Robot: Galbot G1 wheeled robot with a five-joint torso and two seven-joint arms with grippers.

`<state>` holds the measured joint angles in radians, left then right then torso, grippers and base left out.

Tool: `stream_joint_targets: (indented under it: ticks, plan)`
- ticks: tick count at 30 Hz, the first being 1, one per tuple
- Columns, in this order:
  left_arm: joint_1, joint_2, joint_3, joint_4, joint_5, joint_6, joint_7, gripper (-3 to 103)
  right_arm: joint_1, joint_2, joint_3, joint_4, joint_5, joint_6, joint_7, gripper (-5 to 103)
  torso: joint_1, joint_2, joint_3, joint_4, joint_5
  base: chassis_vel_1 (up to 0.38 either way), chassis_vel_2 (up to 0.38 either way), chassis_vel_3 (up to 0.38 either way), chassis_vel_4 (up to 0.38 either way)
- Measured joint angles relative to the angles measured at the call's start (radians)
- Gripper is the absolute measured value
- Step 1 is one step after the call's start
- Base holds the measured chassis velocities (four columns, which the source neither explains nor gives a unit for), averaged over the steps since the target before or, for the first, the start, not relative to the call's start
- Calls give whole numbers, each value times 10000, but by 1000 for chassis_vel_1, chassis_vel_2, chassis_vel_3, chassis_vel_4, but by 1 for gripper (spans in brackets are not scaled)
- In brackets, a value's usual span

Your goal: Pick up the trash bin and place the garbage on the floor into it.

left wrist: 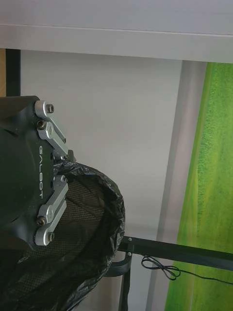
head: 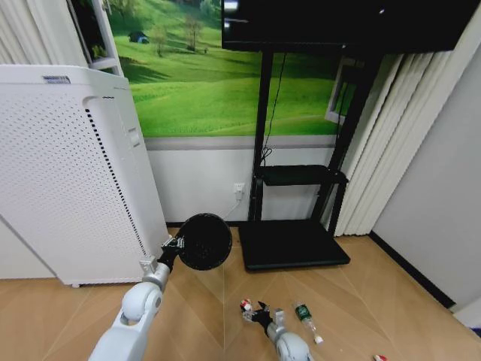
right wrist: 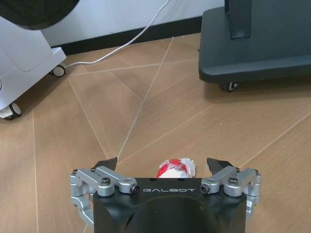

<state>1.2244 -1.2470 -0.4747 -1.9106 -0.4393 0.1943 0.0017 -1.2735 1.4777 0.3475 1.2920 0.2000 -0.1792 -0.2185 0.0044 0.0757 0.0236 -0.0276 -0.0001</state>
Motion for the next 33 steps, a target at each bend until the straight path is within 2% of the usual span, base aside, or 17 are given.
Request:
stream_joint_targets:
  ticks: [10, 17, 31, 32, 33]
  plan:
    - [133, 64, -135, -67, -1, -1, 17, 7, 521, 405, -142, -896, -100, -22, 294, 100, 0, 0, 0, 1, 0, 0, 0, 0, 0]
    - [184, 126, -252, -84, -56, -20, 103, 7, 973, 858, 39, -1731, -742, 231, 501, 100, 0, 0, 0, 1, 1, 0, 0, 0, 0]
    - [84, 133, -273, 23, -125, -33, 244, 7, 1124, 1025, 373, -2260, -1236, 393, 598, 100, 0, 0, 0, 0, 0, 0, 0, 0, 0]
    - [83, 134, -273, 42, -125, -39, 257, 7, 1111, 1028, 382, -2260, -1238, 393, 598, 103, 1, -1, 0, 0, 1, 0, 0, 0, 0]
    - [83, 139, -281, 57, -127, -43, 270, 7, 1101, 1032, 391, -2260, -1238, 394, 598, 99, 0, 0, 0, 0, 1, 0, 0, 0, 0]
